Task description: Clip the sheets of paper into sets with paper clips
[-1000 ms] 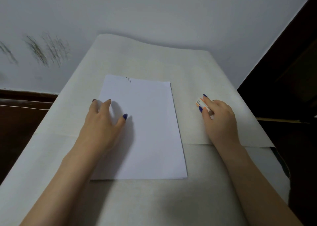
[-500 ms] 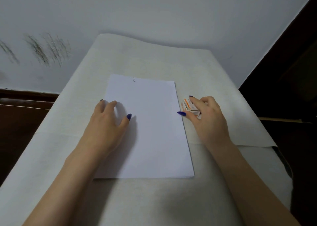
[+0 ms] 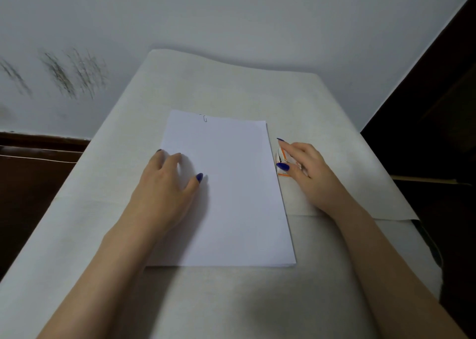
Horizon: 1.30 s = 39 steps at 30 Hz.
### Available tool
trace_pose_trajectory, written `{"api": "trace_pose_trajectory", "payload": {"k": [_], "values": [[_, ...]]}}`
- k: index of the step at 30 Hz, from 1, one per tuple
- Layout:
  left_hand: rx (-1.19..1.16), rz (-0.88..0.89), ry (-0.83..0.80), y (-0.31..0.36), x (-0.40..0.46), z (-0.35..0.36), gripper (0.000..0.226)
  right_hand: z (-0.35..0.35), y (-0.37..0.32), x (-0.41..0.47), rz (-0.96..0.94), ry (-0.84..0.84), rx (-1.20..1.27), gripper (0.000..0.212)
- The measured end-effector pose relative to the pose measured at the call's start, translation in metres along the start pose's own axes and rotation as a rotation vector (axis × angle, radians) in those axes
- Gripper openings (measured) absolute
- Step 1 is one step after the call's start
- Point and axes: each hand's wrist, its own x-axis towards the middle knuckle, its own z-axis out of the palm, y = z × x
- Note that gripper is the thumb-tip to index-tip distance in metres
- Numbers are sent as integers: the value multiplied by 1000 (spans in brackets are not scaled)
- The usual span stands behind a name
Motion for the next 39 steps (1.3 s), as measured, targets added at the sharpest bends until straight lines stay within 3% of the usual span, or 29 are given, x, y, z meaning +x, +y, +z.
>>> {"api": "trace_pose_trajectory", "payload": {"k": [3, 9, 13, 17, 23, 30, 39], "values": [[7, 2, 4, 0, 0, 1, 55, 2, -3, -3, -41, 69, 98, 39], [20, 2, 12, 1, 0, 1, 56, 10, -2, 1, 6, 146, -6, 26], [22, 7, 15, 0, -1, 2, 54, 11, -5, 3, 65, 227, 110, 25], [21, 6, 15, 0, -1, 2, 55, 12, -9, 4, 94, 191, 263, 27], [20, 22, 28, 1, -2, 1, 52, 15, -14, 3, 81, 99, 180, 31], [20, 12, 25, 1, -1, 1, 56, 24, -14, -4, -1, 90, -269, 46], [11, 22, 21, -3, 0, 2, 56, 20, -11, -6, -62, 36, -152, 46]]}}
